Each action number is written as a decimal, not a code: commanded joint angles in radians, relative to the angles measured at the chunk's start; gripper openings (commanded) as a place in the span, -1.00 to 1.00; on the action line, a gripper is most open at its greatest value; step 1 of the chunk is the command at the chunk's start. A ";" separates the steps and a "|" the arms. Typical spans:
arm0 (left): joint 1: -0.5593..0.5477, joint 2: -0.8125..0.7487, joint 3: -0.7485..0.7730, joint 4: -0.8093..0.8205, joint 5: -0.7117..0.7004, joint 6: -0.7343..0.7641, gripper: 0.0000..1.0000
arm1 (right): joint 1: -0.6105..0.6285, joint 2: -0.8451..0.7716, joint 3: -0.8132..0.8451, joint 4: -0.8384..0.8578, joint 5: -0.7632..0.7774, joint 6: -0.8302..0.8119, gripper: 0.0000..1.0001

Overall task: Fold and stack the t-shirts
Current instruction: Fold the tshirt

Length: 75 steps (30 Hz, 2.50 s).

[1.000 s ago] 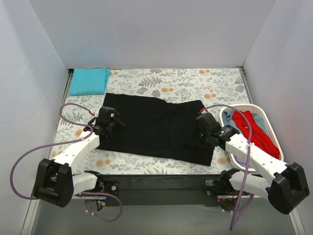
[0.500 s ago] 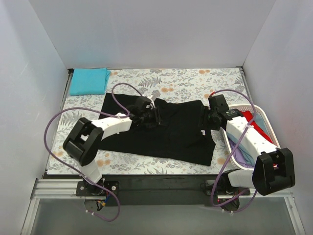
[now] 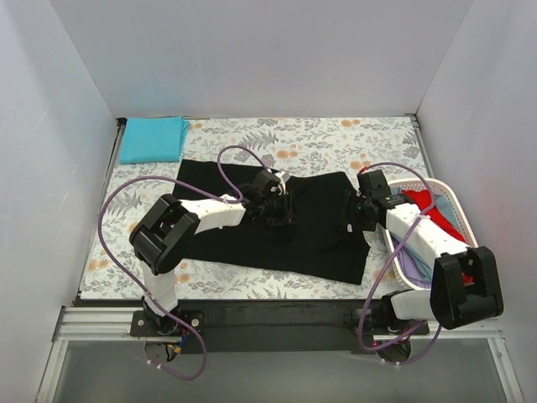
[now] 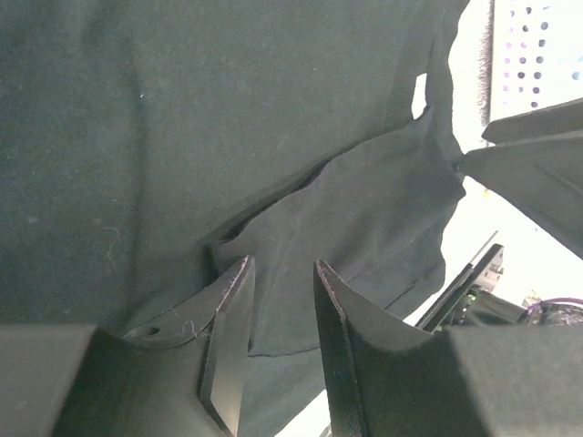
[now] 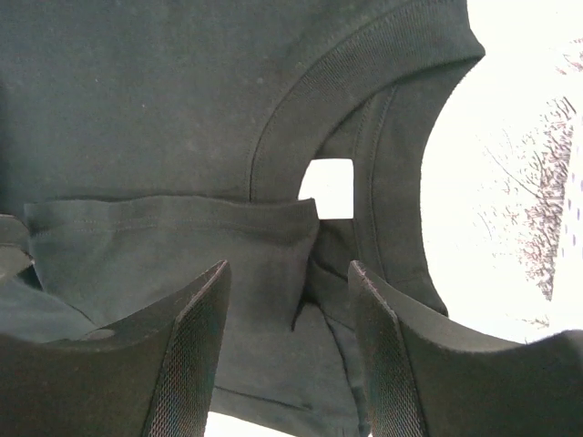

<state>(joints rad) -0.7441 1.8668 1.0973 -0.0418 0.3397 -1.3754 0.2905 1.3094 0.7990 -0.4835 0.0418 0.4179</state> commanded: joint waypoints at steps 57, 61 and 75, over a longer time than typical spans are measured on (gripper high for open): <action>-0.011 -0.003 -0.002 0.036 -0.028 0.016 -0.91 | -0.014 0.137 -0.029 0.164 -0.062 -0.008 -0.29; -0.011 -0.004 -0.005 0.036 -0.031 0.015 -0.93 | -0.016 0.133 -0.034 0.163 -0.048 -0.008 -0.29; -0.011 -0.004 -0.010 0.036 -0.033 0.012 -0.95 | -0.014 0.136 -0.047 0.169 -0.002 -0.018 -0.12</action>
<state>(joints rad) -0.7494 1.9095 1.0916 -0.0212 0.3035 -1.3685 0.2806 1.4464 0.7609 -0.3370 0.0242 0.4122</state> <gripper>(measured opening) 0.039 0.439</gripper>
